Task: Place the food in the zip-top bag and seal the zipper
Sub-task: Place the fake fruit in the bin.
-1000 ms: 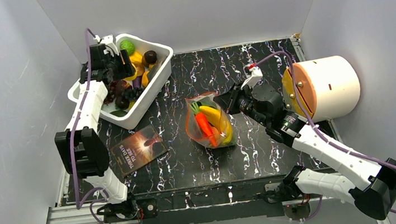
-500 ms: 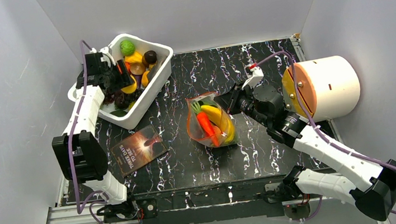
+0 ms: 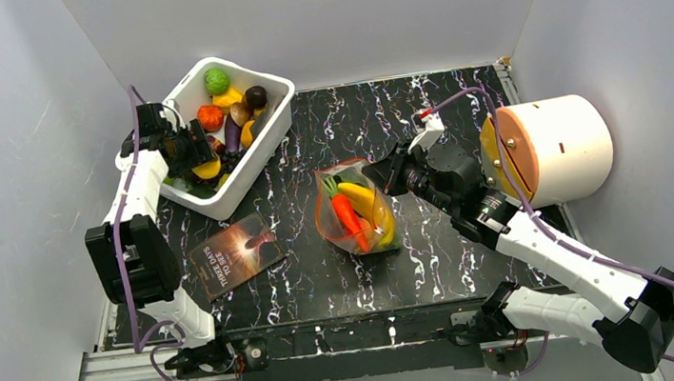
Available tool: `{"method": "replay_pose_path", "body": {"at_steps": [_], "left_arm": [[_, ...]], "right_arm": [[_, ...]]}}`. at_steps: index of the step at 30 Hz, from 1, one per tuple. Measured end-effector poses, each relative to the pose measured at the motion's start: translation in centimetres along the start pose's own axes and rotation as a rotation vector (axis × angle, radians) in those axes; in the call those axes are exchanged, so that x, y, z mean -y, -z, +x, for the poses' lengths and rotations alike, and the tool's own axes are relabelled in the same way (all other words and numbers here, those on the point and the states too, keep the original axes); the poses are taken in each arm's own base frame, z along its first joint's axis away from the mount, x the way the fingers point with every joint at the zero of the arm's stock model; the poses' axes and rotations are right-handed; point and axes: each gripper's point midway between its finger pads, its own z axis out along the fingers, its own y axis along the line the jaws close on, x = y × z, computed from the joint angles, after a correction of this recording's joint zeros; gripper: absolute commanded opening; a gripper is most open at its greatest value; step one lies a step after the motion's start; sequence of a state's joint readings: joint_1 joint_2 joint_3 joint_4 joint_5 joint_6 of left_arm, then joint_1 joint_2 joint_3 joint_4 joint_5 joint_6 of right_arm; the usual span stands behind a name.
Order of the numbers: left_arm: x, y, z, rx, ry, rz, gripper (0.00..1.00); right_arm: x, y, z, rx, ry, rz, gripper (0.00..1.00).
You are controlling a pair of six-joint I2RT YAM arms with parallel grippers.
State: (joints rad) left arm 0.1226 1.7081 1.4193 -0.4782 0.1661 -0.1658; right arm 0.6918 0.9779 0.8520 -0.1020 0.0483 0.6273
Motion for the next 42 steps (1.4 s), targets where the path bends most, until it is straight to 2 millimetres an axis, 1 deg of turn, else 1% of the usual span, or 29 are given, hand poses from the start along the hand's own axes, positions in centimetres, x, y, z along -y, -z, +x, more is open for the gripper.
{"method": "replay_pose_path", "body": {"at_steps": [6,12,16,19,21,26,35,39,42], "left_arm": [[0.6,-0.1,-0.7,0.028,-0.016,0.034,0.74],[1.4,-0.4,-1.5,0.061,-0.028,0.082,0.73],[1.8,-1.1,-1.8,0.058,-0.024,0.107,0.73],[2.0,-2.0,-2.7,0.053,-0.022,0.119,0.74],[2.1,-2.2,-2.9,0.051,-0.021,0.127,0.74],[2.9,-2.0,-2.2,0.025,-0.015,0.172,0.76],[3.7,-1.1,0.7,-0.070,0.019,0.220,0.76],[4.0,-0.9,1.2,-0.090,0.025,0.237,0.75],[4.2,-0.8,1.4,-0.102,0.031,0.251,0.72]], "right_arm": [[0.0,0.0,0.0,0.002,-0.001,-0.001,0.00],[-0.1,0.0,-0.2,0.006,-0.002,-0.005,0.00],[-0.1,0.0,-0.2,0.006,-0.001,-0.005,0.00],[-0.1,0.0,-0.2,0.008,0.000,-0.004,0.00],[-0.1,0.0,-0.2,0.008,0.000,-0.005,0.00],[-0.2,0.0,-0.2,0.008,-0.002,-0.006,0.00],[-0.3,0.0,-0.1,0.004,-0.004,-0.012,0.00],[-0.3,0.1,-0.1,0.004,-0.006,-0.012,0.00],[-0.3,0.1,-0.2,0.004,-0.008,-0.012,0.00]]}}
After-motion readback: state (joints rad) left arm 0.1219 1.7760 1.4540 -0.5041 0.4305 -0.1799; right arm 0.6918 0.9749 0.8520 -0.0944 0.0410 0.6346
